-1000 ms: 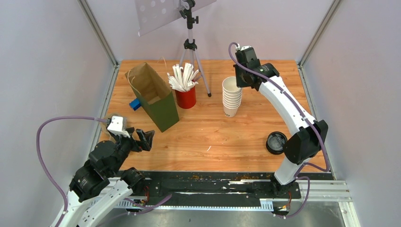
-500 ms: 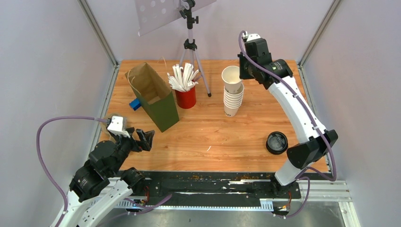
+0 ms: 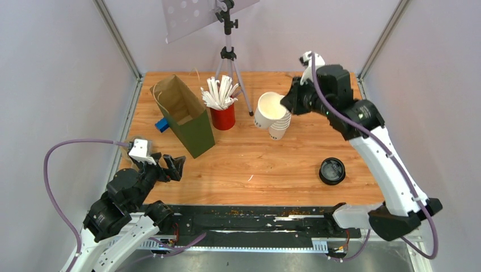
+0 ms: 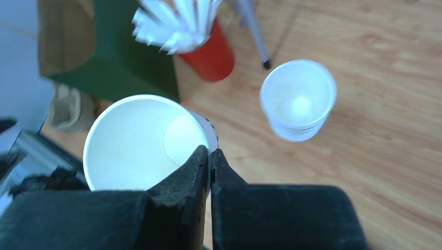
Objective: Pack the takeout coffee
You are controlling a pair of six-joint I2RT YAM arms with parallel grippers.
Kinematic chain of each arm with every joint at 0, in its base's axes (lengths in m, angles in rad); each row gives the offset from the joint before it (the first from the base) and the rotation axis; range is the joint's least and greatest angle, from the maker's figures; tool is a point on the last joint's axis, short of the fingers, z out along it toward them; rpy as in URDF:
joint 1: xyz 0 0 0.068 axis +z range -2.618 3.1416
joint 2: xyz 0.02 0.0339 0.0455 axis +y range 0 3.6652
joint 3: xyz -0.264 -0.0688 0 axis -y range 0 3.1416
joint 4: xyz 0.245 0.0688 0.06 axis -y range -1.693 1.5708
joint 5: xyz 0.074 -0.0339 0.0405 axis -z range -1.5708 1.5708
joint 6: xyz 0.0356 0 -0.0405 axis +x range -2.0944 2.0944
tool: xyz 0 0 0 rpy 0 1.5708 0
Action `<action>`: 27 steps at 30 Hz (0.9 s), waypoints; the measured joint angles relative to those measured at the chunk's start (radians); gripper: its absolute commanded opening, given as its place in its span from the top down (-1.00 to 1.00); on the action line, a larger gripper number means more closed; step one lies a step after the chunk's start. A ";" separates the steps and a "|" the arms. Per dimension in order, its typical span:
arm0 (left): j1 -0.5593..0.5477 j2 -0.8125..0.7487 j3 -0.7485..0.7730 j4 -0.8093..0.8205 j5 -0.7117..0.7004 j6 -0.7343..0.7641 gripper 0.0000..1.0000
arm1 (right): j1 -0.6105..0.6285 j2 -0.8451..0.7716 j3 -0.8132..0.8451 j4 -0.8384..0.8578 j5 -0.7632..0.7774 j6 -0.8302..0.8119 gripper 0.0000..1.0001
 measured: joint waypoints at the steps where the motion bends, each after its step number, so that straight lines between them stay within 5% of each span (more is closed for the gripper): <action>1: 0.000 0.000 0.000 0.000 0.000 0.000 -1.00 | 0.021 -0.030 -0.040 0.006 -0.012 0.006 1.00; 14: 0.000 0.000 0.000 0.000 0.000 0.000 -1.00 | 0.390 -0.158 -0.722 0.289 0.073 0.068 0.95; 19: 0.000 0.000 0.000 0.000 0.000 0.000 -1.00 | 0.481 -0.101 -0.768 0.363 0.174 0.074 0.90; 27: 0.000 0.000 0.000 0.000 0.000 0.000 -1.00 | 0.541 -0.029 -0.769 0.395 0.265 0.089 0.56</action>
